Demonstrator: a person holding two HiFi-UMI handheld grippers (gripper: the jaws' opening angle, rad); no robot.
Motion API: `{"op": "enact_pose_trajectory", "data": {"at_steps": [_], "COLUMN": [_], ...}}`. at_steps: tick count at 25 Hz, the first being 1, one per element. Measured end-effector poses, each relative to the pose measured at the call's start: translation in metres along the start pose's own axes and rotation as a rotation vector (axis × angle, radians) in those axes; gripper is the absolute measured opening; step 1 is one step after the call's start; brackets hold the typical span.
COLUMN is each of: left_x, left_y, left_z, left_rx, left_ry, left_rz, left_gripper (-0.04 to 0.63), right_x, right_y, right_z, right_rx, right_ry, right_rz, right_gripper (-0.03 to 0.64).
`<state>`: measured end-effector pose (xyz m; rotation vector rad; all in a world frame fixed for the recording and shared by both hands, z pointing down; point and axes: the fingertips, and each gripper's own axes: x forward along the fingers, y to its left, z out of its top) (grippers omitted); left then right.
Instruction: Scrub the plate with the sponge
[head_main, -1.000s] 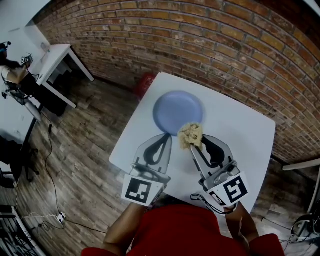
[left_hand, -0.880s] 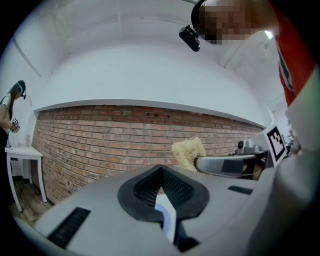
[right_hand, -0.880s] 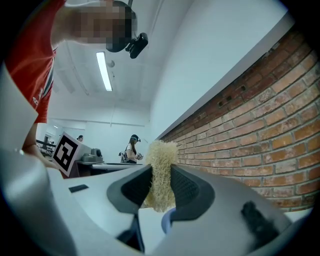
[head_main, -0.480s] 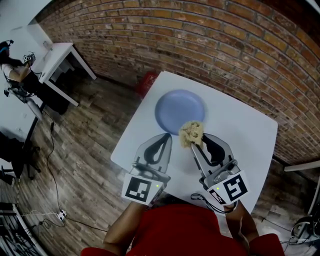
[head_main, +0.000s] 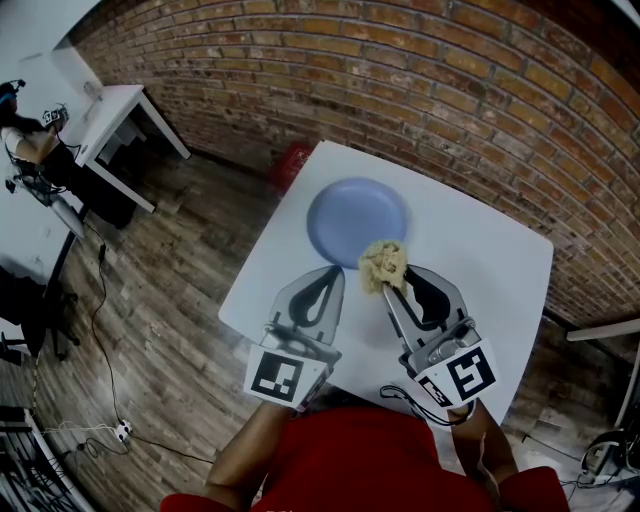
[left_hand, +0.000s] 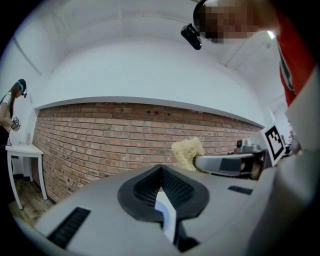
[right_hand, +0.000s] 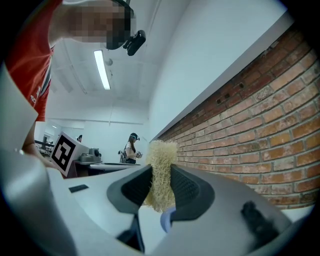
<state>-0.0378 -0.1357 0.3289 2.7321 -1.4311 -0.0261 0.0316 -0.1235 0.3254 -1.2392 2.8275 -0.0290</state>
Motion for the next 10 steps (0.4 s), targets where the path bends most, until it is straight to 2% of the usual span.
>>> {"op": "enact_pose_trajectory", "data": {"at_steps": [10], "left_x": [0.0010], "left_y": [-0.0034], "left_z": [-0.0004], "left_rx": [0.004], "left_ry": [0.003], "left_rz": [-0.009], "left_gripper": [0.013], "right_x": [-0.0002], "right_y": [0.0005], "right_z": [0.0008], "right_rx": [-0.006], "right_ry": [0.003], "right_rz": [0.006], "right_gripper": [0.120]}}
